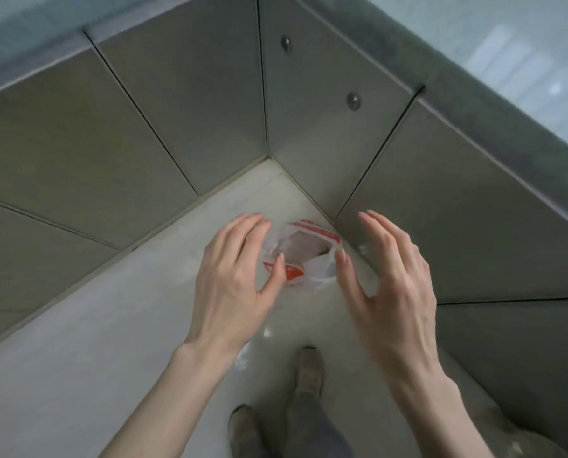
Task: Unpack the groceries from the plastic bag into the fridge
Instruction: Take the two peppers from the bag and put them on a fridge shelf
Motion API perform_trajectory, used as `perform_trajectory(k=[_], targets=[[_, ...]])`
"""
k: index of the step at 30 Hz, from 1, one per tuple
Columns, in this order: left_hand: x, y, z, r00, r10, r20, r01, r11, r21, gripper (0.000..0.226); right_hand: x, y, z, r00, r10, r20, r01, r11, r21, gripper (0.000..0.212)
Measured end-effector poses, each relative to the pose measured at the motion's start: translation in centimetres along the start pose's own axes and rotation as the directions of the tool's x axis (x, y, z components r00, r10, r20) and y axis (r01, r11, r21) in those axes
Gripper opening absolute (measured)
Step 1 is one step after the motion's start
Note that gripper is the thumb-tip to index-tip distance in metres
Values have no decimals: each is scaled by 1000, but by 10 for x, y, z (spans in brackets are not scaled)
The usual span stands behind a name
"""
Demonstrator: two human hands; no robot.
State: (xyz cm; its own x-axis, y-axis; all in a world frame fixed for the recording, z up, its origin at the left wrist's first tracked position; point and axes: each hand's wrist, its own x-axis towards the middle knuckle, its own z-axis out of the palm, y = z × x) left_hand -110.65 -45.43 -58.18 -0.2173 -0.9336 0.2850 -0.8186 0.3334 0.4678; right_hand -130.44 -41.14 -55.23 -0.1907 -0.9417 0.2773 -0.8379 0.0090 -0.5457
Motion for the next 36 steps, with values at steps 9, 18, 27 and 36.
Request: perform_trajectory(k=[9, 18, 27, 36], targets=[[-41, -98, 219, 994, -39, 100, 44, 998, -49, 44, -29, 148, 173, 978, -31, 208, 43, 998, -53, 49], [-34, -184, 363, 965, 99, 242, -100, 995, -7, 37, -36, 241, 330, 952, -82, 295, 113, 990, -89, 61], [0, -227, 463, 885, 246, 396, -295, 953, 67, 23, 6, 290, 430, 852, 139, 505, -22, 973, -230, 53], [10, -246, 508, 768, 190, 612, -432, 859, 274, 34, 33, 343, 473, 798, 153, 583, 222, 824, -521, 50]])
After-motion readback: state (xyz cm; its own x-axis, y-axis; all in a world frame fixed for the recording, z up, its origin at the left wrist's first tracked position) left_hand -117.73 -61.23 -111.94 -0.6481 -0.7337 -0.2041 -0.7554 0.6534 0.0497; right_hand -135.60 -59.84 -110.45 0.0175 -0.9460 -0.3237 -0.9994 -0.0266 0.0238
